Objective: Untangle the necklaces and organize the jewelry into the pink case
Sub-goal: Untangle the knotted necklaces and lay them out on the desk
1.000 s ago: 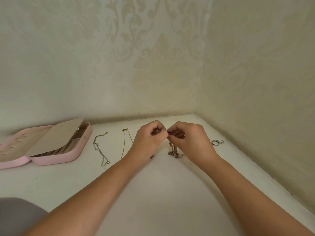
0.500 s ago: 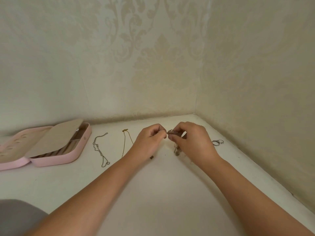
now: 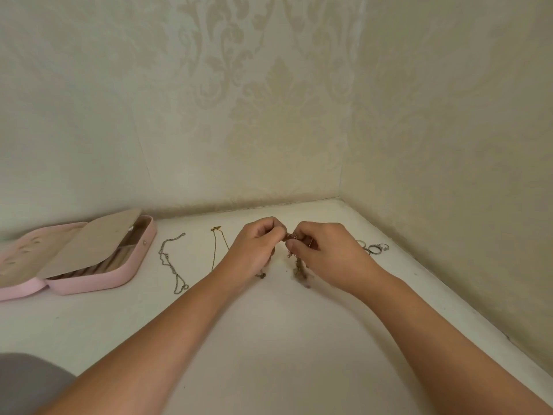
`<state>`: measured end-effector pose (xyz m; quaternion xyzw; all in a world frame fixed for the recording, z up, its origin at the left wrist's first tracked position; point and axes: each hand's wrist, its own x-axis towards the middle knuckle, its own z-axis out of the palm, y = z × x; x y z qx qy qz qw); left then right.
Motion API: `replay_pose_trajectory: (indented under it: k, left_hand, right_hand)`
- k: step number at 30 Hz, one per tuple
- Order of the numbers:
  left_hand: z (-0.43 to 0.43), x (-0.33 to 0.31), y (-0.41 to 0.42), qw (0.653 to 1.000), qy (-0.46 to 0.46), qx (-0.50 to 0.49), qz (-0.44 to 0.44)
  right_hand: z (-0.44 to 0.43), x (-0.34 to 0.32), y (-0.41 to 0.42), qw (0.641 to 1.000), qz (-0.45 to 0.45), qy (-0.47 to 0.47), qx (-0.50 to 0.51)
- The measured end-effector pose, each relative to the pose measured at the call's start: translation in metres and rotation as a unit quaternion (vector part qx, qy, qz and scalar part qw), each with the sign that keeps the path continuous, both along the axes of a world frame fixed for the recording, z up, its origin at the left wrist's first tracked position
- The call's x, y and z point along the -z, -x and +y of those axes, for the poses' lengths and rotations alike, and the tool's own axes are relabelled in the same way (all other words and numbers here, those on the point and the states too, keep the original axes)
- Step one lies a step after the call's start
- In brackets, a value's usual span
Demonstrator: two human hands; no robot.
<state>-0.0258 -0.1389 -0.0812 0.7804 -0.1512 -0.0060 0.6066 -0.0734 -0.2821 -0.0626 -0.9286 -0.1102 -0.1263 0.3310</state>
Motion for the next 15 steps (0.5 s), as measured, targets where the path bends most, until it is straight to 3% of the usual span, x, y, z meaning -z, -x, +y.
replay_pose_trajectory:
  k: [5, 10, 15]
  left_hand:
    - [-0.0023, -0.0010, 0.0033, 0.999, -0.023, 0.041, 0.008]
    - [-0.0016, -0.0016, 0.0013, 1.000, -0.007, -0.004, -0.015]
    - [-0.0033, -0.0039, 0.0060, 0.999, 0.003, 0.040, -0.016]
  right_hand:
    - [-0.0052, 0.0015, -0.0049, 0.997, -0.017, 0.015, 0.075]
    - [-0.0024, -0.0015, -0.0006, 1.000, -0.020, 0.012, 0.006]
    - [-0.0065, 0.0008, -0.0051, 0.999, -0.019, -0.019, 0.047]
